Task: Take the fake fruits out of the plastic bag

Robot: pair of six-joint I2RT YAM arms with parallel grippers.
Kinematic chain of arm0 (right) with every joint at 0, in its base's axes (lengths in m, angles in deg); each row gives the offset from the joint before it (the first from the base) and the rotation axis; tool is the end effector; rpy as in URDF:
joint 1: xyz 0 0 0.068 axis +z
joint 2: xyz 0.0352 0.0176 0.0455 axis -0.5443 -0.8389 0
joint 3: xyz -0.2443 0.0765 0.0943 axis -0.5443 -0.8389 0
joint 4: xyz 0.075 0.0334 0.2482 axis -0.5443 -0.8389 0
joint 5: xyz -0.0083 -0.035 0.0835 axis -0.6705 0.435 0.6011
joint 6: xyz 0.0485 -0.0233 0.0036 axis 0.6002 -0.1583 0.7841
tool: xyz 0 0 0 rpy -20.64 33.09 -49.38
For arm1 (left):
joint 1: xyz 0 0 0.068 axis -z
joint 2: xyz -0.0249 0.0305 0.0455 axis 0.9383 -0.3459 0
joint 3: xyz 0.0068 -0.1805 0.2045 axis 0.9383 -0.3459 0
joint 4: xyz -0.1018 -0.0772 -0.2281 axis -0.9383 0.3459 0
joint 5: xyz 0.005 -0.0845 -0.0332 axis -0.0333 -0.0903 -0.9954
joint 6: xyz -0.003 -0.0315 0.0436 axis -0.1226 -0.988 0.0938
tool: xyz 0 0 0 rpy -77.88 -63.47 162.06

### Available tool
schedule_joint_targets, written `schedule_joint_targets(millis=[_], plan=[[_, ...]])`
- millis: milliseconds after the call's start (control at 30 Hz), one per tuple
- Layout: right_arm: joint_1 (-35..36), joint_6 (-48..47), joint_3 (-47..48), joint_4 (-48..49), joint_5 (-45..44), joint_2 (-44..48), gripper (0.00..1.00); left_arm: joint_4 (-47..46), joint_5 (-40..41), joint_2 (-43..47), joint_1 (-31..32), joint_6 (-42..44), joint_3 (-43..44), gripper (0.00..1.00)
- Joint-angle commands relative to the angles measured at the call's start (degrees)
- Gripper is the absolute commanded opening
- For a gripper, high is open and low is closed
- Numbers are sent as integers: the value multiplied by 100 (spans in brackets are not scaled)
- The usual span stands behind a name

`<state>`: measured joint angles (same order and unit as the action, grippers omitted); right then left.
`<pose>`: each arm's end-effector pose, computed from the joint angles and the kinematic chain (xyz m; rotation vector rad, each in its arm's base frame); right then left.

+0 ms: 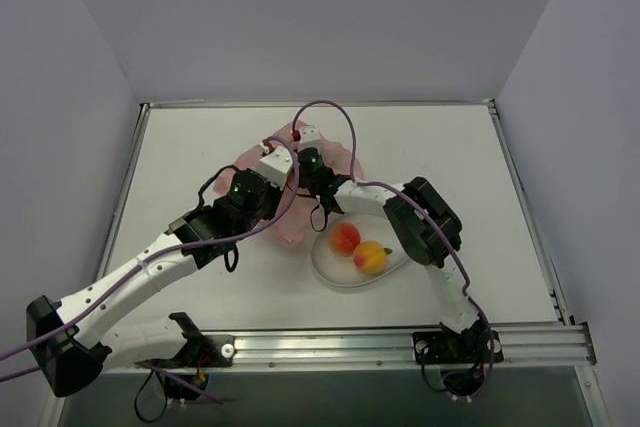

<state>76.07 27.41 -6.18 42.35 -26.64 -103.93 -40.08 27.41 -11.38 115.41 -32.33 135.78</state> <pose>0.3667 0.3301 0.1753 -0.2830 1.8195 0.4502 0.1789 -0.1704 0.3481 0.5148 1.8725 -0.3496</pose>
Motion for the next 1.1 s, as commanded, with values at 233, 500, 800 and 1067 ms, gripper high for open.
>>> schedule_joint_targets(millis=[233,500,800,1067], plan=[[-29,333,-843,-601,922,2052,0,247,2049,-517,6,286,337,2],[-29,360,-1643,-654,1063,2835,0,212,2569,-518,-293,128,293,2],[24,799,-1337,-513,1836,2212,37,-315,1112,54,-337,102,-6,2],[59,1037,-476,-196,1599,1141,61,-395,407,238,-302,5,-15,2]])
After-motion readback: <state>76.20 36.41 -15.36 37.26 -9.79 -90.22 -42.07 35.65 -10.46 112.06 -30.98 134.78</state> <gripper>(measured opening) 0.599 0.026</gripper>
